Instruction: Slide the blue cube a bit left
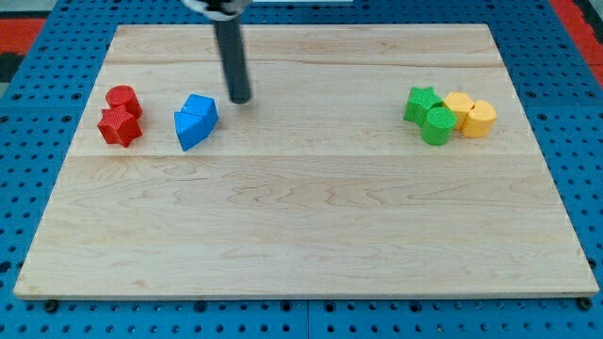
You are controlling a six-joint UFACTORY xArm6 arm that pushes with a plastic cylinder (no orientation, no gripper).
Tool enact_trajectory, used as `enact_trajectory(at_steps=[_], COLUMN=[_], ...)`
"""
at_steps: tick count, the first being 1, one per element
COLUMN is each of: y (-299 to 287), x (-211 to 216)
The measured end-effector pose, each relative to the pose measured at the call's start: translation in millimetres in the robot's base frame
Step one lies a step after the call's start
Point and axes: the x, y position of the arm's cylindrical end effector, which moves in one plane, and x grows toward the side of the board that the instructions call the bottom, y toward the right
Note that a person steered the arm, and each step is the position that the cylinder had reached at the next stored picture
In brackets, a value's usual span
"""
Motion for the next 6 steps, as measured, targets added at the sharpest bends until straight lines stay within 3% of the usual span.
enact_trajectory(at_steps=[1, 2, 5, 6], y=[13.1, -10.1, -85.2, -46.2], x=[31.7, 57.8, 15.4, 15.4])
